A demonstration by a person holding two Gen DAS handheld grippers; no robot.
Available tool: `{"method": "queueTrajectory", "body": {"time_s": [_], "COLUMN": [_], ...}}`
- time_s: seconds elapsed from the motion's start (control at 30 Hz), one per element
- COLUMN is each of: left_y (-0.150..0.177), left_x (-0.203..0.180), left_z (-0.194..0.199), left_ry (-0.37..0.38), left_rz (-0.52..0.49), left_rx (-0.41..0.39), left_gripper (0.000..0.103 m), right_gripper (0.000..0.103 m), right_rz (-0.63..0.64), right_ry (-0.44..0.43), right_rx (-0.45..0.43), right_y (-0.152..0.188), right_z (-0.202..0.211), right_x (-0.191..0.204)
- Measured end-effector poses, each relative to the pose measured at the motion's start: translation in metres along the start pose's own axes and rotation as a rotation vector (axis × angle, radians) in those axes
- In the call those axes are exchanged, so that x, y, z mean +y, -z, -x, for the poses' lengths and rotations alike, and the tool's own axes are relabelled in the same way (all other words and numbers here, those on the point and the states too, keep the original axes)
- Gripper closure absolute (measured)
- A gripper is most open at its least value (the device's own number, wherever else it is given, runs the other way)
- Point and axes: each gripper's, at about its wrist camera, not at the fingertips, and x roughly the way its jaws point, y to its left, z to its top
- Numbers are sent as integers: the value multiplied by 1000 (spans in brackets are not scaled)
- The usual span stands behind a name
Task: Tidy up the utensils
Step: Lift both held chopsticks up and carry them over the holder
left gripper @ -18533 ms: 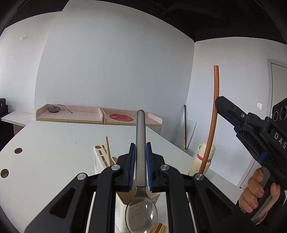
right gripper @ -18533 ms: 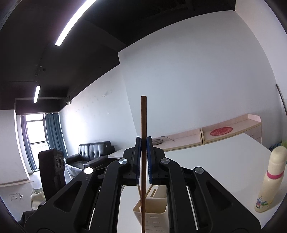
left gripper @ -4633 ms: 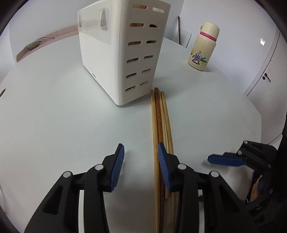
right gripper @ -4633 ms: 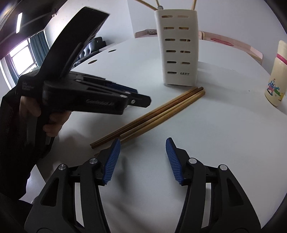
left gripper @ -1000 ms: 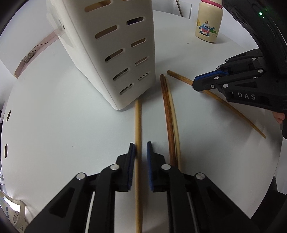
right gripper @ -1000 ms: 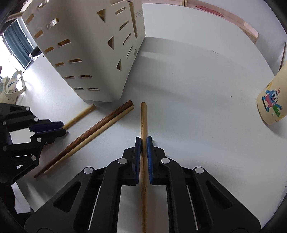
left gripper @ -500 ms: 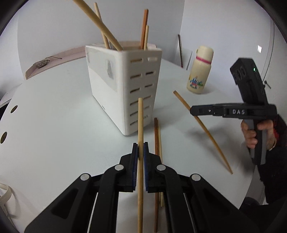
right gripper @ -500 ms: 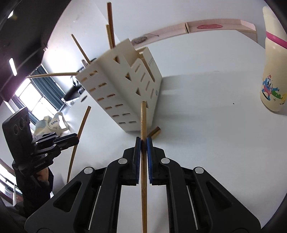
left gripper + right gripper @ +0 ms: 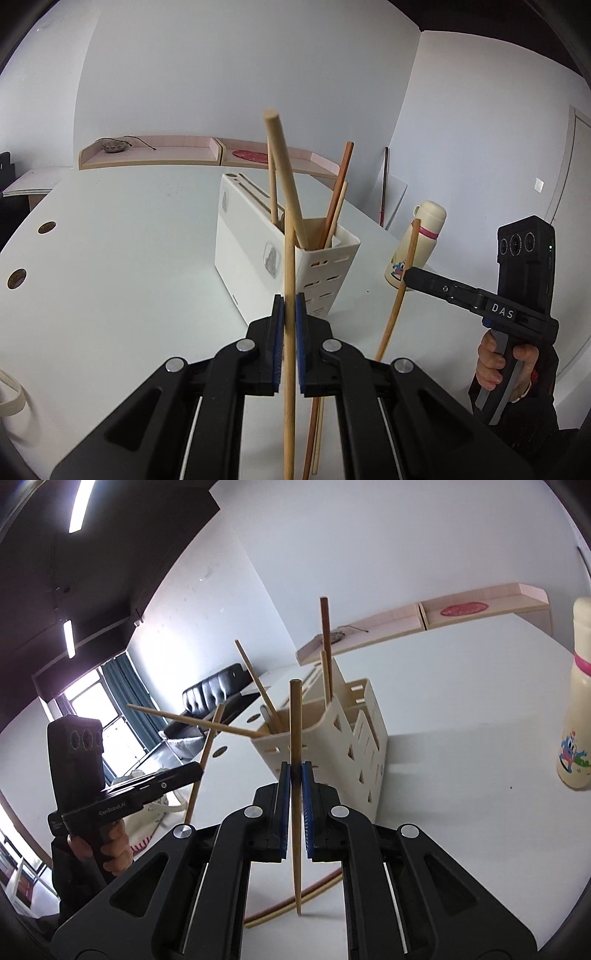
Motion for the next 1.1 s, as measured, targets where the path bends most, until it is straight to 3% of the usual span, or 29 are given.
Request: {"method": "queueTrajectory", "body": {"time_s": [0.23, 0.63, 1.1], "left_y": [-21, -57, -102], "left_x": [-5, -21, -40], "left_z": [-3, -6, 7], "left_ry": [31, -2, -29], "left_rz": [45, 32, -39], "left_rx": [-35, -132, -327], "left_gripper": [97, 97, 97], "right_gripper": [97, 97, 97], "right_rz": [7, 24, 74], "right_ry": [-19, 3, 54], "right_rx": [-72, -169, -300], "right_y": [-21, -72, -123], "right_z": [-3, 7, 26], "right_x": [14, 28, 42]}}
